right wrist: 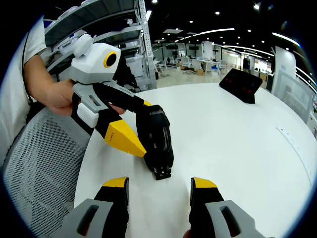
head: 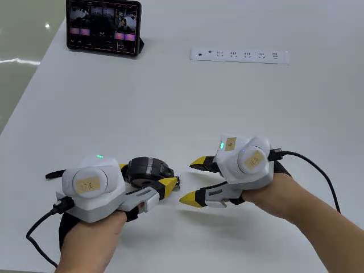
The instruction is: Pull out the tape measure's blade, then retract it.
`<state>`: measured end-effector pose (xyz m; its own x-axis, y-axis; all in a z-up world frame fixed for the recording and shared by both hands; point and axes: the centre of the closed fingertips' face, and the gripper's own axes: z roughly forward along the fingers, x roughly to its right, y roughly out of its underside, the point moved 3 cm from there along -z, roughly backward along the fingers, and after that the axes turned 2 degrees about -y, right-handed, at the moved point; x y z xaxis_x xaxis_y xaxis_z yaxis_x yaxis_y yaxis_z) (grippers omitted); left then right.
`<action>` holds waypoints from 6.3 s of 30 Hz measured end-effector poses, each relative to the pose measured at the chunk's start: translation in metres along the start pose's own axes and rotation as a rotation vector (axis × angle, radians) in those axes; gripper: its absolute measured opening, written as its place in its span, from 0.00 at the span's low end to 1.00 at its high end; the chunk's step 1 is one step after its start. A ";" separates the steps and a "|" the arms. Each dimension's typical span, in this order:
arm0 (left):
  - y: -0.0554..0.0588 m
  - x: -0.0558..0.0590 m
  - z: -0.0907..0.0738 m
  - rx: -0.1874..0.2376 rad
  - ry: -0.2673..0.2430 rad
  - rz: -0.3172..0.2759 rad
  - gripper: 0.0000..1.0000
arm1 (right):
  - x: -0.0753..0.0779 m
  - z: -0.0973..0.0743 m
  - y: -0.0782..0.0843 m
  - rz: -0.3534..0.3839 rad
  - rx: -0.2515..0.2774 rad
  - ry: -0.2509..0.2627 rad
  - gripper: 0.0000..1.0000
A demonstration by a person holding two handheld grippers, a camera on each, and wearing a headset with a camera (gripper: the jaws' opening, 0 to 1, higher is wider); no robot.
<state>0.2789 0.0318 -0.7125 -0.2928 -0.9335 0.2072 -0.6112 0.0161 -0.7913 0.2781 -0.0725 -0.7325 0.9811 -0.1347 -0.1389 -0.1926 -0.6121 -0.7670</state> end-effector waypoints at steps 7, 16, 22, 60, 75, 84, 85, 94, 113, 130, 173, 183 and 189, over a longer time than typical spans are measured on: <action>-0.006 0.002 -0.009 0.014 0.033 0.040 0.66 | -0.002 -0.012 -0.002 0.007 0.012 0.033 0.54; -0.015 0.005 -0.020 0.016 0.075 0.102 0.72 | -0.006 -0.029 -0.005 0.022 0.045 0.067 0.59; -0.017 0.004 -0.027 0.012 0.107 0.128 0.77 | -0.004 -0.043 -0.004 0.046 0.060 0.093 0.65; -0.012 -0.014 -0.069 -0.029 0.203 0.275 0.99 | -0.027 -0.110 0.019 0.115 0.090 0.187 0.89; -0.001 -0.021 -0.086 -0.073 0.238 0.382 0.99 | -0.035 -0.134 0.029 0.134 0.099 0.215 0.90; 0.002 -0.025 -0.094 -0.083 0.258 0.387 0.99 | -0.038 -0.148 0.039 0.147 0.096 0.238 0.91; 0.003 -0.025 -0.094 -0.086 0.261 0.391 0.99 | -0.039 -0.150 0.040 0.150 0.096 0.239 0.91; 0.004 -0.032 -0.099 -0.095 0.273 0.388 0.99 | -0.042 -0.162 0.051 0.167 0.075 0.256 0.91; 0.008 -0.037 -0.105 -0.112 0.271 0.371 0.99 | -0.049 -0.177 0.064 0.202 0.056 0.277 0.91; 0.008 -0.035 -0.105 -0.106 0.273 0.389 0.99 | -0.052 -0.174 0.065 0.203 0.051 0.269 0.90; -0.001 -0.040 -0.106 -0.084 0.254 0.413 0.99 | -0.052 -0.169 0.062 0.197 0.057 0.272 0.89; 0.002 -0.038 -0.106 -0.088 0.256 0.428 0.99 | -0.053 -0.169 0.062 0.200 0.060 0.271 0.90; 0.001 -0.038 -0.106 -0.081 0.258 0.422 0.99 | -0.054 -0.169 0.062 0.202 0.061 0.271 0.90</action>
<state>0.2118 0.1053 -0.6598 -0.6929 -0.7207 0.0225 -0.4527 0.4105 -0.7916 0.2103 -0.2347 -0.6670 0.8811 -0.4555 -0.1272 -0.3735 -0.5052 -0.7780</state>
